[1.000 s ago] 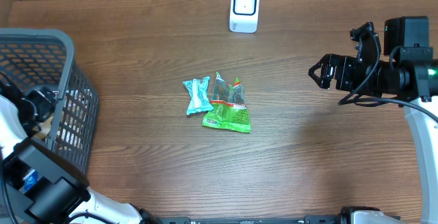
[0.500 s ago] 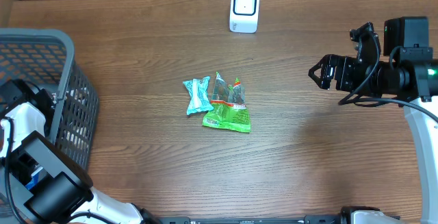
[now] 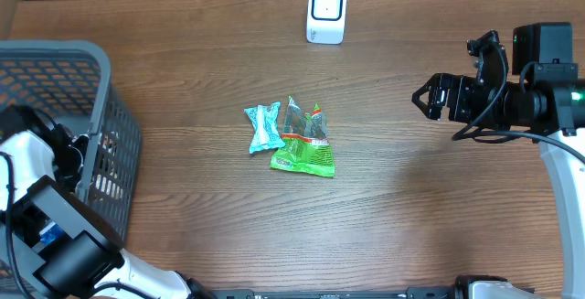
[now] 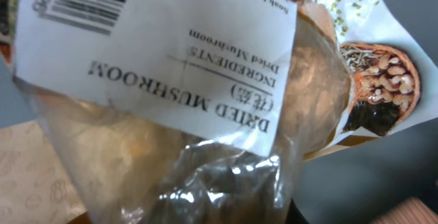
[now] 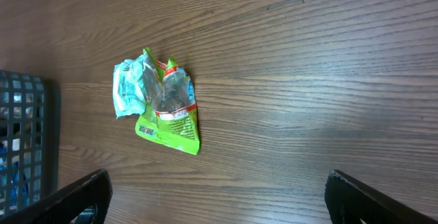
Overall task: Scan the item barcode
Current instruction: 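Reach the left gripper into the basket and grasp the dried mushroom bag, then carry the mushroom bag to the table and release it right of the green packet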
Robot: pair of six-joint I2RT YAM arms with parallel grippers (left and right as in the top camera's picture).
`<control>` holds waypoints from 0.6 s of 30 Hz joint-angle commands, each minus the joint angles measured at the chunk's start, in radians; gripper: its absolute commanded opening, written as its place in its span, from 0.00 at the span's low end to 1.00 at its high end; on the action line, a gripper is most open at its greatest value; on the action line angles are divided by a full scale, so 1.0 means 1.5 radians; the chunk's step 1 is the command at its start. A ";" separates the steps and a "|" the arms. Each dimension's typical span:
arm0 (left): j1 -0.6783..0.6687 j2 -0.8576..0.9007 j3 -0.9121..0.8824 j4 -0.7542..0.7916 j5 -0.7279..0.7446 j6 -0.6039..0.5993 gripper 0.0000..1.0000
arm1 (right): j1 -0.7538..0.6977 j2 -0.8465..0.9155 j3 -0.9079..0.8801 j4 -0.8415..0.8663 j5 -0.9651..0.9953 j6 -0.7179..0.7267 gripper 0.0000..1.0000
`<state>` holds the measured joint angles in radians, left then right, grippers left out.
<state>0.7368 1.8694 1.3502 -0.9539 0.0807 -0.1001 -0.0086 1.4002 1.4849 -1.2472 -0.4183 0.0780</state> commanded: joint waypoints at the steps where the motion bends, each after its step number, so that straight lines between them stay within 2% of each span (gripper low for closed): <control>1: -0.003 -0.001 0.186 -0.087 0.023 -0.056 0.04 | 0.001 -0.001 0.007 0.002 -0.002 -0.004 1.00; 8: -0.003 -0.001 0.612 -0.326 0.036 -0.059 0.04 | 0.001 -0.001 0.007 0.002 -0.002 -0.002 1.00; 10: -0.005 -0.002 0.790 -0.414 0.075 -0.059 0.04 | 0.001 -0.001 0.008 0.003 -0.002 -0.002 1.00; 14: -0.033 -0.014 0.956 -0.491 0.136 -0.057 0.04 | 0.001 -0.001 0.008 0.005 -0.002 -0.002 1.00; 18: -0.114 -0.060 0.959 -0.491 0.179 -0.047 0.04 | 0.001 -0.001 0.007 0.007 -0.002 -0.002 1.00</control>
<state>0.6575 1.8191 2.7739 -1.6806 0.2489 -0.1772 -0.0086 1.4002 1.4849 -1.2423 -0.4183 0.0780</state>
